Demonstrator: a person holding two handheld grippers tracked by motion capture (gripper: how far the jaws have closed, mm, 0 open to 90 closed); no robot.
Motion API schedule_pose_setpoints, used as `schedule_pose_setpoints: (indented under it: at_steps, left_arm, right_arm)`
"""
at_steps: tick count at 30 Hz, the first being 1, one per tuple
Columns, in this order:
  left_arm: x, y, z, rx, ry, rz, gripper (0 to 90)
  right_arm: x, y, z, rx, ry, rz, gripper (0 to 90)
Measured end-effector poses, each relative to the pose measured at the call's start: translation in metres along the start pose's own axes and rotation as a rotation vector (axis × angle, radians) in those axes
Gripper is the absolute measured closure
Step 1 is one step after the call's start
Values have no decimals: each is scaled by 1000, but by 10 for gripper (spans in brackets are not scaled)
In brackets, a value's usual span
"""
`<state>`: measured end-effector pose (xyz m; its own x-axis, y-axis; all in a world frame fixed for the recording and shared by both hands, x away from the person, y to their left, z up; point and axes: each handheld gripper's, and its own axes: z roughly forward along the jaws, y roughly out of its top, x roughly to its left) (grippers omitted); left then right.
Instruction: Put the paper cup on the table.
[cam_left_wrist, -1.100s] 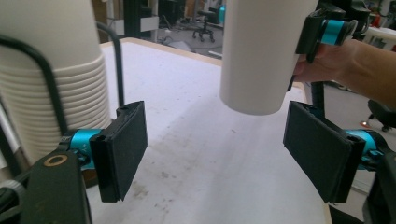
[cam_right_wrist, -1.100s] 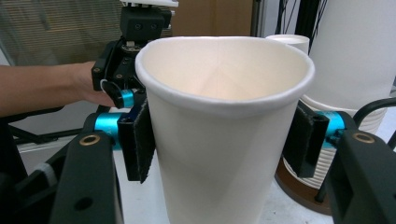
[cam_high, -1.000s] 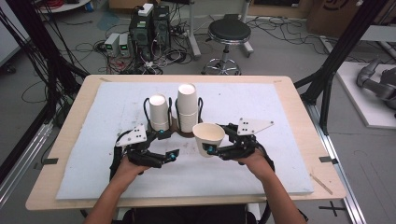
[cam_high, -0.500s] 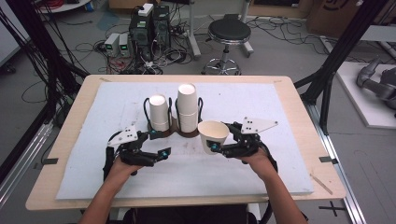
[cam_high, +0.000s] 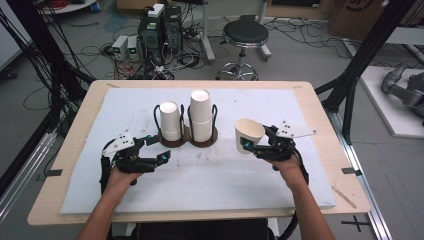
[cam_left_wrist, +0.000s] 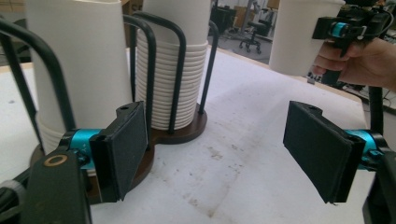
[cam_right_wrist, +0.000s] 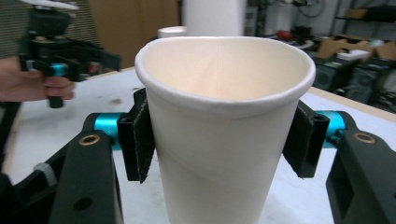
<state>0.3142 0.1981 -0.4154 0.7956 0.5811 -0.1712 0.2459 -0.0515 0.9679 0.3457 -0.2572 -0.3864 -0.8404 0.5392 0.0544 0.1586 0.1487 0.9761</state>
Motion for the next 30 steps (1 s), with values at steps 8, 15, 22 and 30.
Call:
schedule_pose_setpoints:
  at_steps: [8, 15, 22, 30]
  left_arm:
    - [8, -5, -4, 4, 26, 2, 218]
    - [7, -7, -4, 4, 27, 14, 219]
    - [5, -7, -3, 5, 15, 20, 218]
    - [5, -7, -3, 2, 15, 17, 219]
  right_arm:
    - [-19, -6, -15, 4, -105, 13, 370]
    - [-35, -16, -20, 27, -198, 54, 369]
    - [-45, -25, -19, 70, -247, 77, 369]
    - [-54, -32, -12, 129, -272, 96, 369]
